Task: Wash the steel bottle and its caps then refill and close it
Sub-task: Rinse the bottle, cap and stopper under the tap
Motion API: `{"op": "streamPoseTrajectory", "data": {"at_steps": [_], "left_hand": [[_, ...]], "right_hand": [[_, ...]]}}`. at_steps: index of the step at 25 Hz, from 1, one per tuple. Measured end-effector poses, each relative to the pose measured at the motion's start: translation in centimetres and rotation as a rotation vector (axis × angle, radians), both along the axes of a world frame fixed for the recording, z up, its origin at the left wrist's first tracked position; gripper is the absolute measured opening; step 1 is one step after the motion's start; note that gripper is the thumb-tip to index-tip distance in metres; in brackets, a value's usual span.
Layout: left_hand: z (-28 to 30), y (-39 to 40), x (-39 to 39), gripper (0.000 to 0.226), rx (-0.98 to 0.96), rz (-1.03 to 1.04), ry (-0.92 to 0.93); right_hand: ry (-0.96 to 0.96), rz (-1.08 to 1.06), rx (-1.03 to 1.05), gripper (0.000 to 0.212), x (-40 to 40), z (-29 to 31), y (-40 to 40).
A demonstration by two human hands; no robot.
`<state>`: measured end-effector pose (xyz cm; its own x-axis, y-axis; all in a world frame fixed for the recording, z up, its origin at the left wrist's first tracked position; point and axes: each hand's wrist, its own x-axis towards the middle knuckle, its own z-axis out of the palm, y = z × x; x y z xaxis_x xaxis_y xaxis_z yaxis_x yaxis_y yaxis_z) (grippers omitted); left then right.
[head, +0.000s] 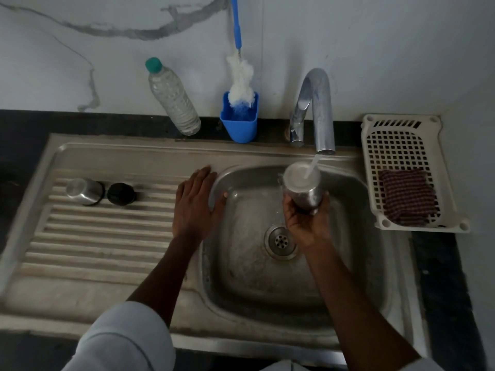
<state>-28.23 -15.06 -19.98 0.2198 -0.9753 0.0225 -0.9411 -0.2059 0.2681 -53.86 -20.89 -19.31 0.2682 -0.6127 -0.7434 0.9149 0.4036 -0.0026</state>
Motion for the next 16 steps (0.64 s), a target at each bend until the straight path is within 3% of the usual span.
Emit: {"op": "streamPoseTrajectory", "data": {"at_steps": [3,7,11,16], "left_hand": [[0.1,0.0,0.1,0.064,0.003,0.001,0.005],[0.2,0.0,-0.1,0.066,-0.019,-0.006,0.01],[0.5,0.0,-0.2,0.07,0.0,0.007,0.02],[0.6,0.0,-0.3,0.072,0.007,0.013,0.031]], "right_hand": [[-0.083,-0.023,-0.036,0.077,-0.1,0.2,-0.6],[0.033,0.047,-0.039,0.078,-0.3,0.3,0.5],[-0.158,-0.039,-0.028,0.081,-0.3,1.0,0.2],[-0.052,0.22,-0.085,0.084,1.9,2.1,0.8]]}}
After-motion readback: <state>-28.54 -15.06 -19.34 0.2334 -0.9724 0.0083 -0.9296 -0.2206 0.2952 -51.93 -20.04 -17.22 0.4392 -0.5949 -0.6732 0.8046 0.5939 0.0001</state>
